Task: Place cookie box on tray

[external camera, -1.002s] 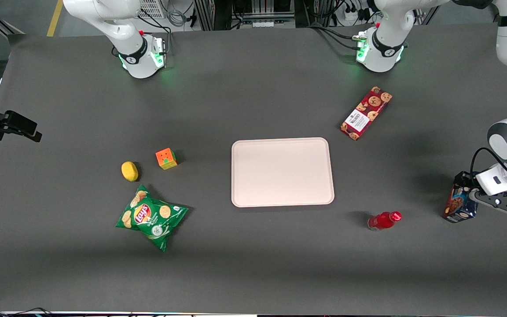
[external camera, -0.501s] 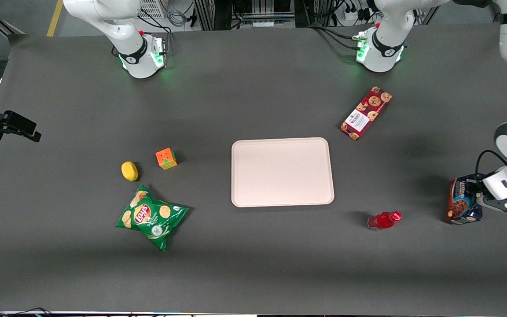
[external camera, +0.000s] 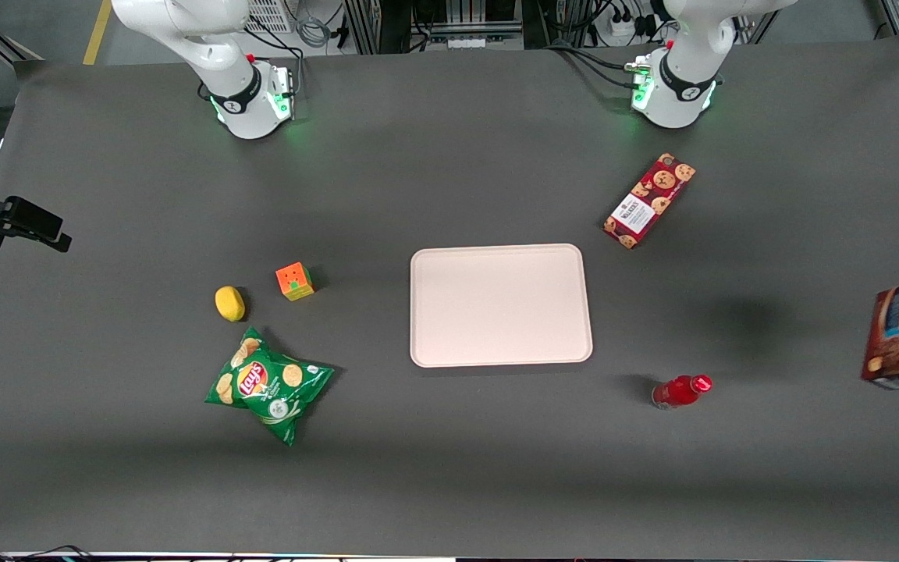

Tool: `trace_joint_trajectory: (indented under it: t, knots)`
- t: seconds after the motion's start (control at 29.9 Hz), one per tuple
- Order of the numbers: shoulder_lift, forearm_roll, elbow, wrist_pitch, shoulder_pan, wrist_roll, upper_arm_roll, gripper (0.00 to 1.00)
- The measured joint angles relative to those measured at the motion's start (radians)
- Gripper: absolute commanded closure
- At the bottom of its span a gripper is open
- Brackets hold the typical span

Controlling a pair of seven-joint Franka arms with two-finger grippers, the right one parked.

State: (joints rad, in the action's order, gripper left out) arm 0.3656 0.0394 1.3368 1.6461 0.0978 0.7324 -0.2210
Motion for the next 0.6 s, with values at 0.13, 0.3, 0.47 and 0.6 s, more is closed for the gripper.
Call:
trace_joint_trajectory:
  t: [0.13, 0.3, 0.47, 0.6]
  knots:
    - [-0.003, -0.001, -0.029, -0.025, 0.000, 0.000, -0.007, 1.00]
    - [0.000, 0.001, -0.041, -0.087, -0.013, -0.060, -0.001, 1.00]
    - [-0.001, 0.003, -0.072, -0.206, -0.036, -0.237, 0.063, 1.00]
    - [-0.008, 0.004, -0.101, -0.277, -0.051, -0.442, 0.171, 1.00]
